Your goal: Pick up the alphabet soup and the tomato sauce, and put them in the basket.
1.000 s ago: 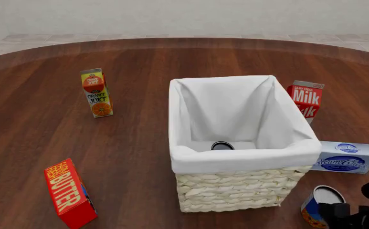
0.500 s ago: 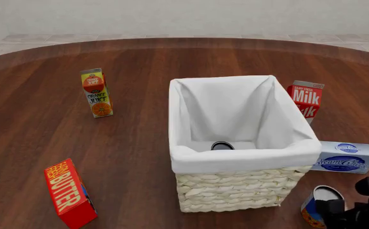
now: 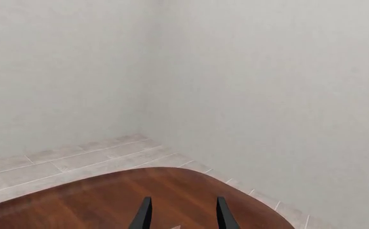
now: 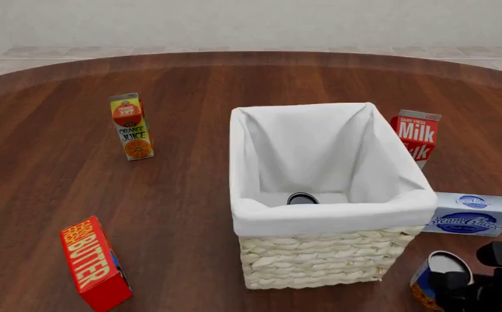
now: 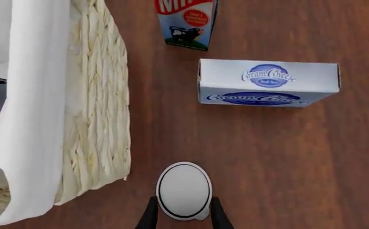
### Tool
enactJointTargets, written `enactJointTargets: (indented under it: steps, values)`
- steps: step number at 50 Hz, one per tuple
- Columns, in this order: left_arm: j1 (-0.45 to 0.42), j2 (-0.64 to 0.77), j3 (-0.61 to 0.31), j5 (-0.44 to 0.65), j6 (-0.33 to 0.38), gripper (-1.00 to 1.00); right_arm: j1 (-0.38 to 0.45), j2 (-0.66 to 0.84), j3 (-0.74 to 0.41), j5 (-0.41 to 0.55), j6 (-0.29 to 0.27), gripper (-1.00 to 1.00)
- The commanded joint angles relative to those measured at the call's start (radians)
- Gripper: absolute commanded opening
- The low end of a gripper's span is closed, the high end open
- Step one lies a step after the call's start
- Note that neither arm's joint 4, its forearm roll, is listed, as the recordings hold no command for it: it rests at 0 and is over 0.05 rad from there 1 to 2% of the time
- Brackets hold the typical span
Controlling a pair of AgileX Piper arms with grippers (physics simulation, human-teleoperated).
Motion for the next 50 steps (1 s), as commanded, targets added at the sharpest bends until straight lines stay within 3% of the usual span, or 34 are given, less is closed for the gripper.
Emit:
enactJointTargets:
  steps: [1, 19, 40, 50]
  values:
    - [0.002, 0.001, 0.002, -0.002, -0.002, 1.00, 0.000, 0.013, 0.025, -0.015, 0.023, -1.00]
    - [0.001, 0.000, 0.004, -0.003, -0.003, 1.00, -0.024, -0.031, -0.002, 0.039, -0.011, -1.00]
    - [-0.004, -0.001, 0.005, -0.007, -0.005, 1.00, -0.019, -0.156, -0.118, 0.220, -0.024, -1.00]
    - [-0.005, -0.003, 0.008, -0.009, -0.007, 1.00, -0.025, -0.112, -0.172, 0.205, -0.031, -1.00]
